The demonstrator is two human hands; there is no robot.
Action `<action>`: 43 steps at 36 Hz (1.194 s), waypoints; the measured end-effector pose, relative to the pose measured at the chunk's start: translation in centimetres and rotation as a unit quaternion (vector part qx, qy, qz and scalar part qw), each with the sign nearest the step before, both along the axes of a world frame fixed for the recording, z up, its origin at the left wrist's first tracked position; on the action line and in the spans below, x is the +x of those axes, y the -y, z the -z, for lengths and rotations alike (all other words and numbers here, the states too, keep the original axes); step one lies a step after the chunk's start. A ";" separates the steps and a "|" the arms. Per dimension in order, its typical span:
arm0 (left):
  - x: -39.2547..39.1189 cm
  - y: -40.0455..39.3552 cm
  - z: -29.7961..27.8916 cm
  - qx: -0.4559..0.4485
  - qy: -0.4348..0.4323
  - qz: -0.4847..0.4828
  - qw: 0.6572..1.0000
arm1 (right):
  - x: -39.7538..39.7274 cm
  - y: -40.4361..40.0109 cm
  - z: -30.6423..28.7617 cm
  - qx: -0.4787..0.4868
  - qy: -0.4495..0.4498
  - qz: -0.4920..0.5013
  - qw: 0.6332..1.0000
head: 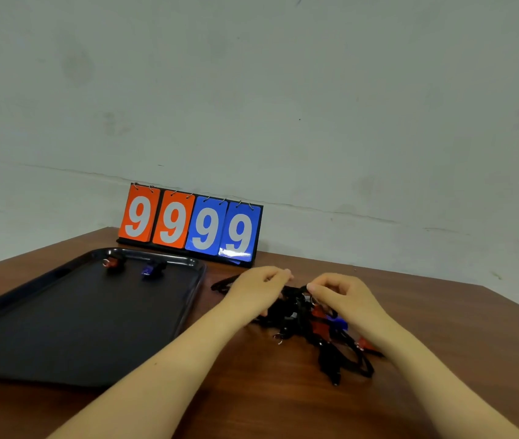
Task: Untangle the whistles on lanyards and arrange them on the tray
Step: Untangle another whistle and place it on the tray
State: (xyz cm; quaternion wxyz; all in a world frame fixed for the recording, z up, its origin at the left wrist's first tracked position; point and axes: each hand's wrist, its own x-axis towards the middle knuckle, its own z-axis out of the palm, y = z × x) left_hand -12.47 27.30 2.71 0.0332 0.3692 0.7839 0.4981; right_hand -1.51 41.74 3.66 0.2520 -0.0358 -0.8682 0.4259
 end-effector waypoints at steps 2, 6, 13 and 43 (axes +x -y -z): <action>0.6 -0.1 -0.2 -0.032 0.035 0.047 0.998 | 0.0 -0.1 0.0 -0.005 -0.017 0.000 1.000; 1.1 -0.1 0.0 -0.026 0.131 0.111 0.985 | -0.1 -0.2 0.0 -0.013 -0.038 0.010 0.999; 0.6 0.3 0.3 0.059 0.171 0.131 0.975 | -0.3 -0.4 0.0 -0.014 -0.021 0.016 1.000; 0.3 0.2 -0.1 0.105 0.075 0.054 0.990 | 0.5 -0.4 -0.9 -0.103 -0.050 0.046 0.992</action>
